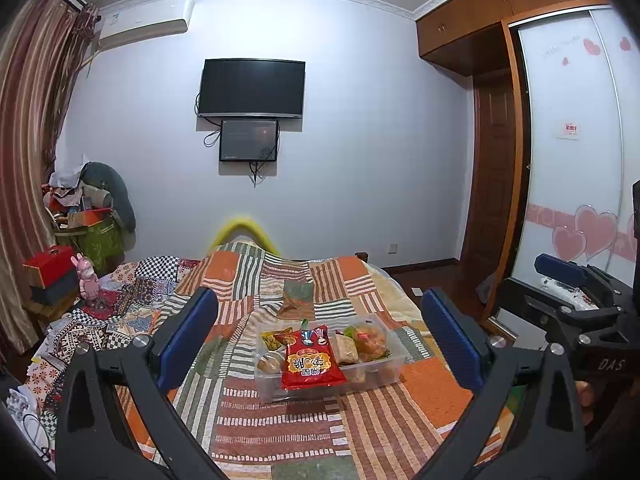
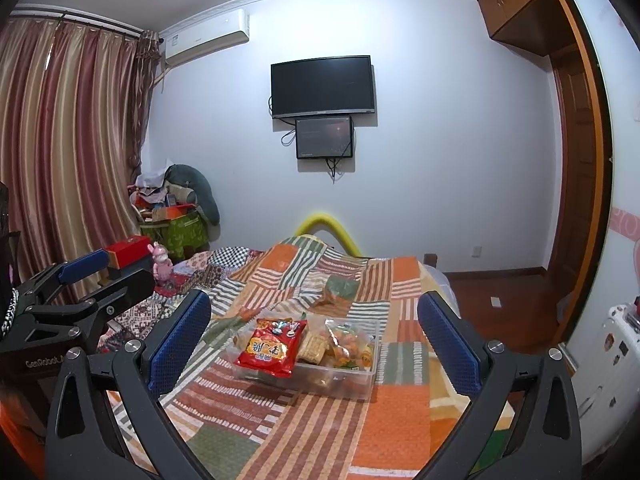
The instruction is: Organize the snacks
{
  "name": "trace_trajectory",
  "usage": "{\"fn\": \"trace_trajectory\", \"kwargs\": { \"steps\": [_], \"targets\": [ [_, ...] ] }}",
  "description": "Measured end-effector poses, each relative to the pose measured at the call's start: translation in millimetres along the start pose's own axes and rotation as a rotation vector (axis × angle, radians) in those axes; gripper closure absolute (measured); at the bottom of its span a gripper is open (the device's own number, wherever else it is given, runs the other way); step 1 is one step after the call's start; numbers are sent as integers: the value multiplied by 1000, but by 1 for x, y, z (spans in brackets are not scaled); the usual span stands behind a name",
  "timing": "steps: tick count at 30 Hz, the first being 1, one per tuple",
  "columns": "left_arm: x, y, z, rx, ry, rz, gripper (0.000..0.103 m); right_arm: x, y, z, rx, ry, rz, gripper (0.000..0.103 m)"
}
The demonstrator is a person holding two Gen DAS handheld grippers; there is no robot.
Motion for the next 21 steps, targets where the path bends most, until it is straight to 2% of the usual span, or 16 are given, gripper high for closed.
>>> {"fn": "trace_trajectory", "kwargs": {
  "steps": [21],
  "targets": [
    [1,2,0,3,6,-4,0,3,-6,1,4,-1,-11,0]
  ]
}}
Point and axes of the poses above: each gripper's, at about its wrist camera, not at the fingertips, and y roughly the way its jaws point, x to its right, z to its top, the point moved 9 cm from there along y, roughly the way its jaws point, and after that the axes turned 1 degree about z, right-handed, at the moved point
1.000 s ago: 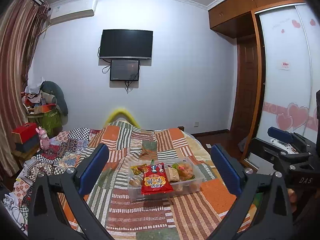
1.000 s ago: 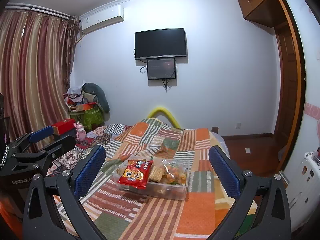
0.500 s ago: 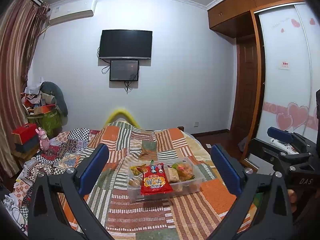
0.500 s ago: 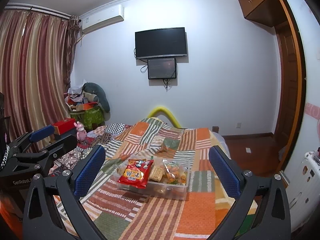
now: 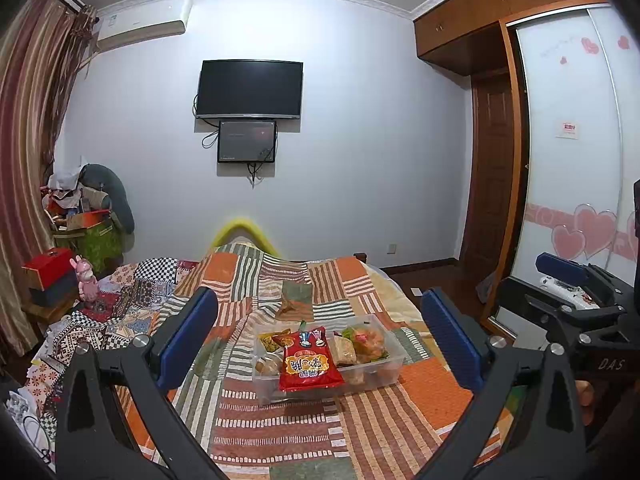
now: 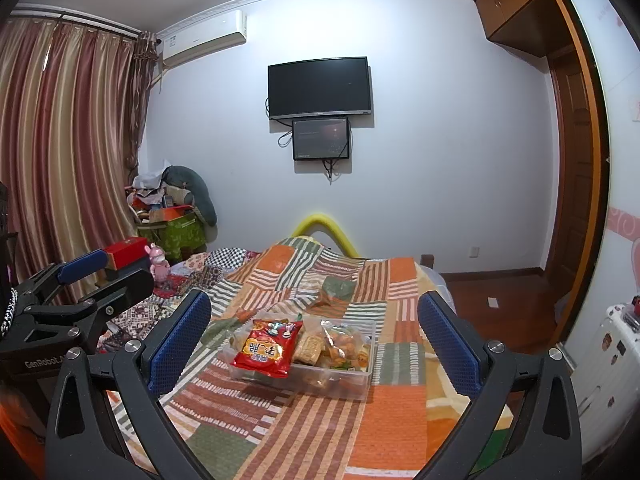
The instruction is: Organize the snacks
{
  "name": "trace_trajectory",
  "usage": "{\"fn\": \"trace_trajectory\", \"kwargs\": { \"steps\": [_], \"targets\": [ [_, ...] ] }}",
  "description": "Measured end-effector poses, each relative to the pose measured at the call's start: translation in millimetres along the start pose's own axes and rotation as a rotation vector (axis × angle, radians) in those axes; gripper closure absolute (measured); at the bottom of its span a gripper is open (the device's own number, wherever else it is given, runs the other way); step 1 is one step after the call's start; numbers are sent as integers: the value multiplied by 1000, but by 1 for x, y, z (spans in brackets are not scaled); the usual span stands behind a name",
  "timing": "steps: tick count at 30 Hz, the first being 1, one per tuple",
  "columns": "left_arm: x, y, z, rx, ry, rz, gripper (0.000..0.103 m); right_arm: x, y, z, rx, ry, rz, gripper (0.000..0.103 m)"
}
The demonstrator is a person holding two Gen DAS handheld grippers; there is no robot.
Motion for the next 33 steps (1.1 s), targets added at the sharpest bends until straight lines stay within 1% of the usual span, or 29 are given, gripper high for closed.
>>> {"fn": "trace_trajectory", "kwargs": {
  "steps": [33],
  "targets": [
    [4,3,-8,-27,-17,-31,0,0,4,-1,-16,9,2,0]
  ]
}}
Point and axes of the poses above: each gripper's, at about its wrist camera, not at the fingertips, and y roughly the way its jaws point, x to its right, z to its top, the point moved 9 cm from there along y, roughly the way its jaws point, and after that the axes turned 1 degree about z, right-handed, at the moved point
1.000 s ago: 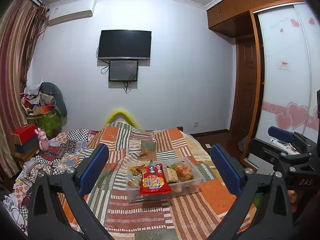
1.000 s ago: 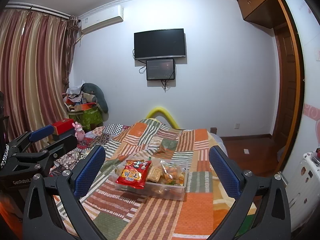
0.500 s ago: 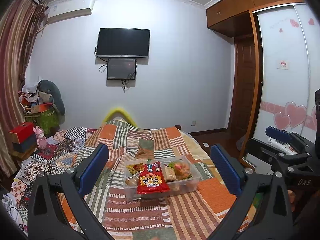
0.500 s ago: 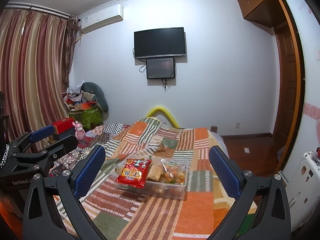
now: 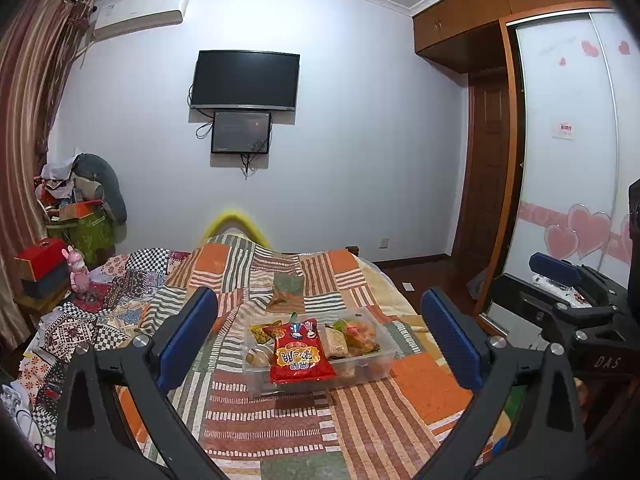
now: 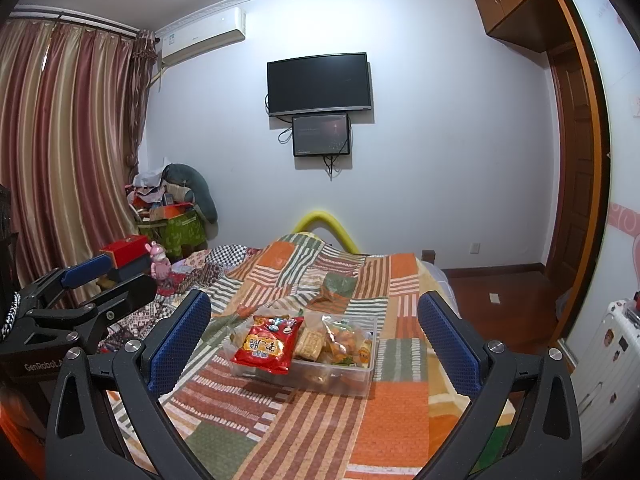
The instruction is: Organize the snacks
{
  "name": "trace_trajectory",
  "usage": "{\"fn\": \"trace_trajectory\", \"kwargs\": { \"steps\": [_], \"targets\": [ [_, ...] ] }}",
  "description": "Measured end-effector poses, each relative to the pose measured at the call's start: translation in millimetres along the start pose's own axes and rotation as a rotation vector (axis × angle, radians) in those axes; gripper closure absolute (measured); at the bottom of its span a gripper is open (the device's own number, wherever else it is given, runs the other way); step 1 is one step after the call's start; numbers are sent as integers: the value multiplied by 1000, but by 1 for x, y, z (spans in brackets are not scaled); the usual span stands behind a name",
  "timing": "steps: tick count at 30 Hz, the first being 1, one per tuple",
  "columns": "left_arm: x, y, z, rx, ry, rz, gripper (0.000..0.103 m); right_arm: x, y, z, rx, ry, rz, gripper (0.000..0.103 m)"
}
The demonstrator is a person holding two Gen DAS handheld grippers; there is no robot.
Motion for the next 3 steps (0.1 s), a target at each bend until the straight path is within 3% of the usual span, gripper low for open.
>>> {"fn": "trace_trajectory", "kwargs": {
  "steps": [3],
  "targets": [
    [1,0,-1,-1,5,1,0,0,0,-1,-1,2,-1,0]
  ]
}}
Point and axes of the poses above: each gripper's, at about its wrist camera, not at the fingertips, and y roughly the way its jaws point, x to its right, z to its top, the point moved 9 cm from there along y, roughly the way its jaws point, and after that the axes turned 1 degree about z, right-handed, at the moved point
